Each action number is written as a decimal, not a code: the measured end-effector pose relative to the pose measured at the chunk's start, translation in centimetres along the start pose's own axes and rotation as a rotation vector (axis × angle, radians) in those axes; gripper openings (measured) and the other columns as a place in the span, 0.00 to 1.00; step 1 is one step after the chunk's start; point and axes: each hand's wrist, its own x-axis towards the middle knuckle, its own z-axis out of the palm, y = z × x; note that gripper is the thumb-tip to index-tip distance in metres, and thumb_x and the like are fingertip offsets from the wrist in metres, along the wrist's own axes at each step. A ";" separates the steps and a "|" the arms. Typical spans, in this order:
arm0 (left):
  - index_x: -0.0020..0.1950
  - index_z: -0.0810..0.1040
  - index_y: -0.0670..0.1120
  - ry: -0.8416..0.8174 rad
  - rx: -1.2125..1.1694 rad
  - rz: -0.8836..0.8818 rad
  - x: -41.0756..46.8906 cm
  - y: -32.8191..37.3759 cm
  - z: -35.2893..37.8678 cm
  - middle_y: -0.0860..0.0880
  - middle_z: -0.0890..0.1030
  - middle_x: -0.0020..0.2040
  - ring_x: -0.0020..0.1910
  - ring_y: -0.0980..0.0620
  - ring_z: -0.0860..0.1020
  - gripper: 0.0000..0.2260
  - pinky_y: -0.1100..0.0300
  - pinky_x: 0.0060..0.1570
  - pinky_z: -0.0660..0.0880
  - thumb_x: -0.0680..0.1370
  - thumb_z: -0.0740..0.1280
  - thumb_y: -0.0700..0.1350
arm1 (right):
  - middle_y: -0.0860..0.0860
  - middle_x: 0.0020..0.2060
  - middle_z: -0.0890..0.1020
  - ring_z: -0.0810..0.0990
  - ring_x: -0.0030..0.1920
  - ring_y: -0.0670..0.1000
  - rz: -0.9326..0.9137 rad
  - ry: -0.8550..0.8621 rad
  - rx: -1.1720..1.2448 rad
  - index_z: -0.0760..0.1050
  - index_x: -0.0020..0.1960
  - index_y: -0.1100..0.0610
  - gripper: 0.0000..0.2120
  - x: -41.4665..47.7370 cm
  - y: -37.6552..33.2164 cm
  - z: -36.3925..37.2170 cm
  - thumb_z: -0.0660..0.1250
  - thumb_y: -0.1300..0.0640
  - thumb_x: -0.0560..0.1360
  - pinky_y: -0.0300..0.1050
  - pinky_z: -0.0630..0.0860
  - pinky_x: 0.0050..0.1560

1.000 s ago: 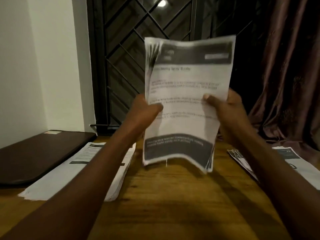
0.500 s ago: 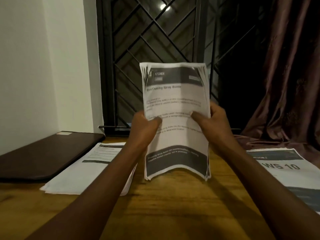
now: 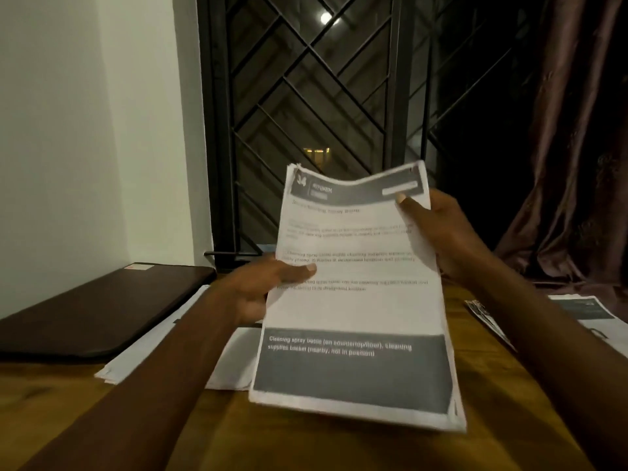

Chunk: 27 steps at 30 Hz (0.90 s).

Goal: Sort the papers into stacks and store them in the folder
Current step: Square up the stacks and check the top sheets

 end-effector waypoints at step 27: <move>0.32 0.68 0.56 0.306 1.205 0.530 9.5 -7.7 0.7 0.56 0.72 0.32 0.41 0.48 0.76 0.17 0.55 0.42 0.68 0.82 0.60 0.52 | 0.54 0.47 0.84 0.83 0.51 0.57 0.310 -0.166 0.082 0.79 0.54 0.52 0.13 -4.3 14.5 7.7 0.63 0.47 0.75 0.59 0.77 0.56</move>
